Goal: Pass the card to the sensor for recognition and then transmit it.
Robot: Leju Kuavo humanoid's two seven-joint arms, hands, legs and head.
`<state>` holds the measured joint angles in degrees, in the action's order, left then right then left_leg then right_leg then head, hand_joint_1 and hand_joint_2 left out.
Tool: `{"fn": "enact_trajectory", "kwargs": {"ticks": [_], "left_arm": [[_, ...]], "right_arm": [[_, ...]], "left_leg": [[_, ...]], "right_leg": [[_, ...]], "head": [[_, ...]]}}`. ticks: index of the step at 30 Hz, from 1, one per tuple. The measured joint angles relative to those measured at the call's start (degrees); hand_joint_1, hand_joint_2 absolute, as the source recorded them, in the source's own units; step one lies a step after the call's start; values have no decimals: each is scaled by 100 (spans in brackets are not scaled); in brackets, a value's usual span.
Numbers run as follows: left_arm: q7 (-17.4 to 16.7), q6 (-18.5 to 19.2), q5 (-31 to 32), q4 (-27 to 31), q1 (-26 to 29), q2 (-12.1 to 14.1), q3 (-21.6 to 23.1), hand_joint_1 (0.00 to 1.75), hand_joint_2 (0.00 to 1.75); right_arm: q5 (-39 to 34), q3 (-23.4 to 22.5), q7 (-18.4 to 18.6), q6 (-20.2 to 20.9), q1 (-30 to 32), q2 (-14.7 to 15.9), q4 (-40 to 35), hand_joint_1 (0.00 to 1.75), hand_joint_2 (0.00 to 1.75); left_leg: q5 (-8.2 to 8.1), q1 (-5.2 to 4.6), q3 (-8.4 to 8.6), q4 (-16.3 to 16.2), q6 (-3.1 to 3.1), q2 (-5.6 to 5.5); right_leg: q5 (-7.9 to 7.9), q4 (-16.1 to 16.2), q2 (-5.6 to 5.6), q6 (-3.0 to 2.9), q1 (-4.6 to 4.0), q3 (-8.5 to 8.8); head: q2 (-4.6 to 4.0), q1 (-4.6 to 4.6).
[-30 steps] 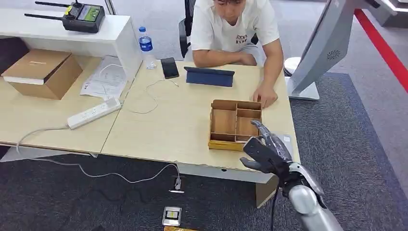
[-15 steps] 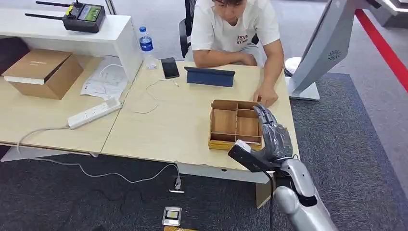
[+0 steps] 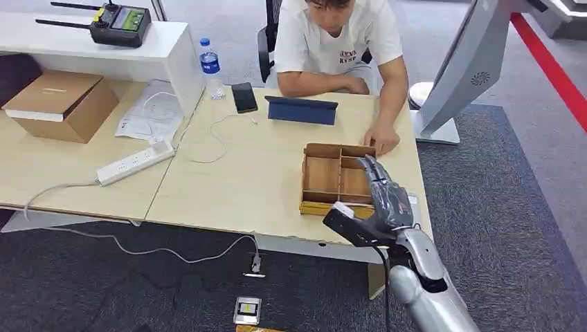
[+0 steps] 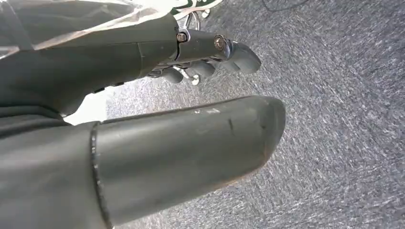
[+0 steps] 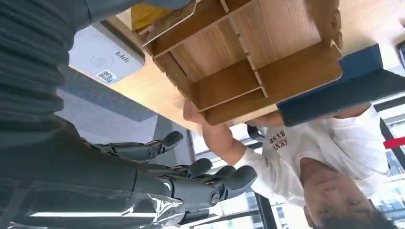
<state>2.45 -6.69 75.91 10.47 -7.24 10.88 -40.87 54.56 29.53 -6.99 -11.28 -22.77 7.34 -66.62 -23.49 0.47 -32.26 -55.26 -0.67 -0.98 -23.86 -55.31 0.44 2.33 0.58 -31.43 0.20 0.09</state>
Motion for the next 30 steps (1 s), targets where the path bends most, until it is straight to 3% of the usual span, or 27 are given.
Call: {"fn": "enact_trajectory", "kwargs": {"ticks": [19,30], "left_arm": [[-15,-20,4,0,0,-9,0,0,0],[-20,-24,7,-2,0,-11,0,0,0]], "right_arm": [[-96,20,-79,66,-64,-100,647,0,175],[201,-9,-103,-175,-344,-109,1159,0,175]], "left_leg": [[0,0,0,0,0,0],[0,0,0,-1,0,0]], "right_leg": [[0,0,0,0,0,-1],[0,0,0,0,0,-1]], "head": [[-2,0],[-2,2]]}}
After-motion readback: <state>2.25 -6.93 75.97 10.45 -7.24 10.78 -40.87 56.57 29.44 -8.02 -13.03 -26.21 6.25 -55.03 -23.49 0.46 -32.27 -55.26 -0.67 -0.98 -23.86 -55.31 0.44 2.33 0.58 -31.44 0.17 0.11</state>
